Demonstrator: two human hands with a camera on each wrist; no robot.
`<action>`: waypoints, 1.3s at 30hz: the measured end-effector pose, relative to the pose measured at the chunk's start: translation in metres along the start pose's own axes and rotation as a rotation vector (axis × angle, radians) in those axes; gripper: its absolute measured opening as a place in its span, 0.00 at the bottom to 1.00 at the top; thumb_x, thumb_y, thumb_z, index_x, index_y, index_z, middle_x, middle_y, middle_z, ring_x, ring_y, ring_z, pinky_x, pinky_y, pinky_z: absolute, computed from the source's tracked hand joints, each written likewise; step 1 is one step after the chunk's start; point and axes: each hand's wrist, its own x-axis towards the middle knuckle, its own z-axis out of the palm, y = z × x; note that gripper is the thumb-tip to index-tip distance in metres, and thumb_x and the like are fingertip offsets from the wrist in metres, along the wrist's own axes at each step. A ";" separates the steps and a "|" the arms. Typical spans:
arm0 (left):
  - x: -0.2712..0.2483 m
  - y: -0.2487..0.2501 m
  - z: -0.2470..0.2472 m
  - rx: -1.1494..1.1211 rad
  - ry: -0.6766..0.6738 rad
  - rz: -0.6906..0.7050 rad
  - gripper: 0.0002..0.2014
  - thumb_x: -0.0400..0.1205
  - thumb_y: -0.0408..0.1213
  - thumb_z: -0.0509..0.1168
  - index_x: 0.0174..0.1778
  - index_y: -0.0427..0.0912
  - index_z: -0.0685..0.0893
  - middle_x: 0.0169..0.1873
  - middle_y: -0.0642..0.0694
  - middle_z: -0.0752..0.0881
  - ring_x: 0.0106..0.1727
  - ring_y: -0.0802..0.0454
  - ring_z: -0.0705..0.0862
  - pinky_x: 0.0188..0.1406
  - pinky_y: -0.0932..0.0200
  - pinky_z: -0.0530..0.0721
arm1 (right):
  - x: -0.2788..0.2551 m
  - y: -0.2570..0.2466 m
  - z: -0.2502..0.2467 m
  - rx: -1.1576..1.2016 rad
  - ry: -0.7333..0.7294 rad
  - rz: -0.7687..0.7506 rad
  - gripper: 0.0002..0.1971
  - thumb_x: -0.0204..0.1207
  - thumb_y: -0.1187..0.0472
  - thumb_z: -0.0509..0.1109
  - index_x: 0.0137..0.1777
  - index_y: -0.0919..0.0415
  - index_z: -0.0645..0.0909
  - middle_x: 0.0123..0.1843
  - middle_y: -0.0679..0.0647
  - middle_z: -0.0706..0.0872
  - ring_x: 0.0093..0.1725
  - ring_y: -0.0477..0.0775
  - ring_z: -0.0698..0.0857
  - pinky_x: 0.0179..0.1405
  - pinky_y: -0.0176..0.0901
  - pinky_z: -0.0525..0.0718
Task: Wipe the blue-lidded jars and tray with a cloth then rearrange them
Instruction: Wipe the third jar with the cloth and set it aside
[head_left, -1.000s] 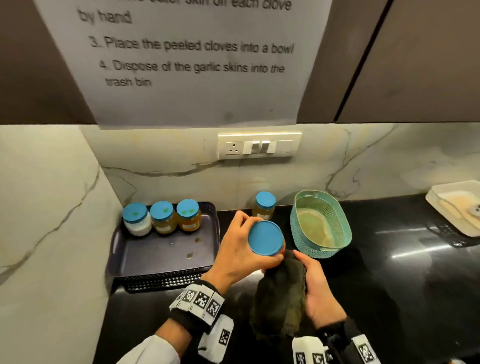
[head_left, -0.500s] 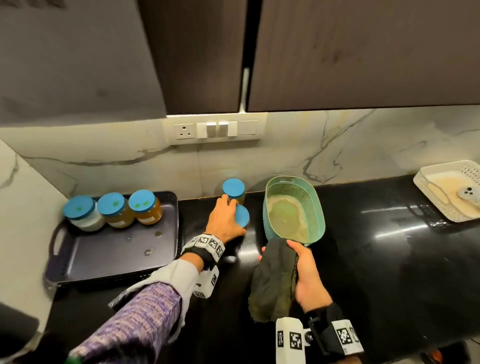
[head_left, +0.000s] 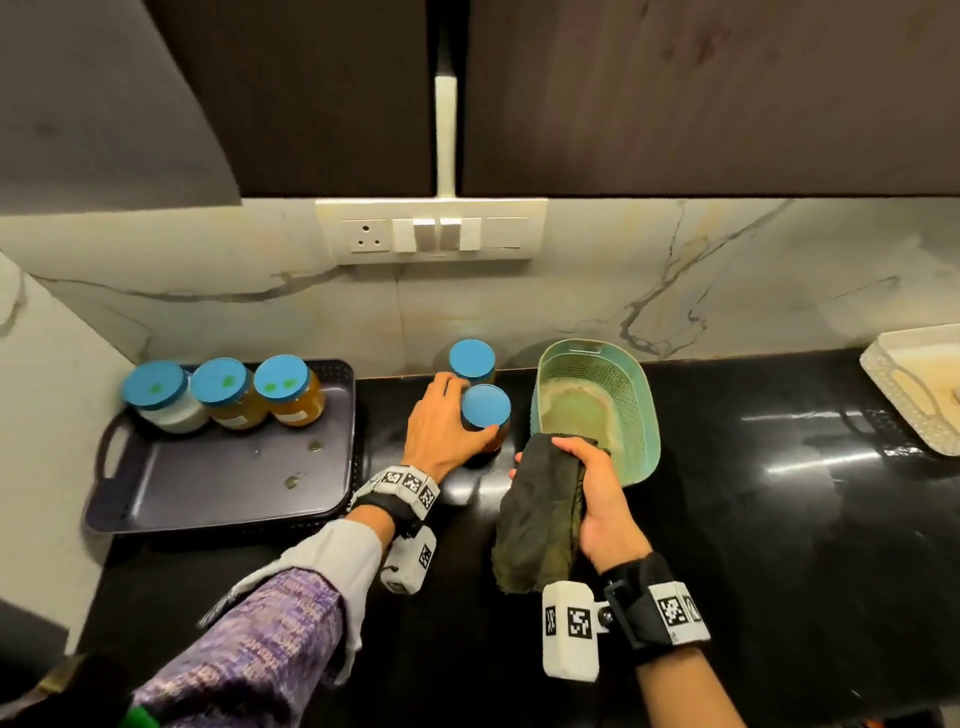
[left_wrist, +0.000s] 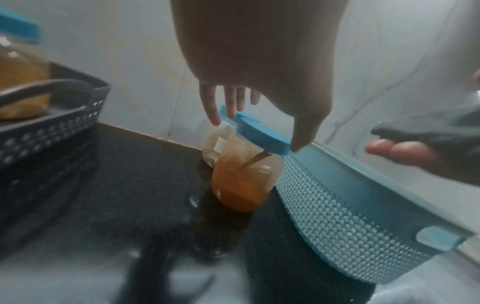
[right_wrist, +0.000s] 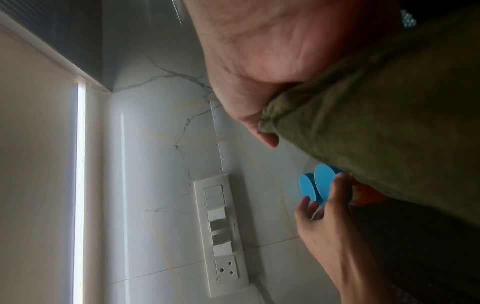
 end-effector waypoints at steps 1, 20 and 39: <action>-0.006 -0.007 -0.006 -0.030 0.074 -0.014 0.20 0.77 0.53 0.79 0.50 0.40 0.85 0.55 0.46 0.82 0.49 0.49 0.83 0.44 0.53 0.84 | 0.001 0.000 0.004 -0.008 -0.010 -0.003 0.17 0.78 0.58 0.72 0.60 0.72 0.88 0.53 0.70 0.91 0.45 0.68 0.90 0.64 0.63 0.86; 0.030 -0.186 -0.169 0.485 -0.267 -0.216 0.48 0.72 0.44 0.79 0.89 0.43 0.65 0.82 0.41 0.75 0.80 0.38 0.77 0.86 0.32 0.57 | -0.012 0.067 0.118 -0.184 -0.067 0.064 0.23 0.72 0.65 0.71 0.67 0.73 0.87 0.59 0.72 0.91 0.56 0.71 0.89 0.75 0.72 0.82; -0.207 -0.089 -0.154 -0.044 0.331 -0.011 0.46 0.63 0.55 0.84 0.76 0.40 0.79 0.62 0.45 0.87 0.59 0.44 0.84 0.59 0.47 0.75 | -0.076 0.141 0.127 -0.643 0.017 -0.399 0.06 0.83 0.63 0.69 0.47 0.62 0.86 0.40 0.60 0.90 0.41 0.56 0.89 0.46 0.52 0.87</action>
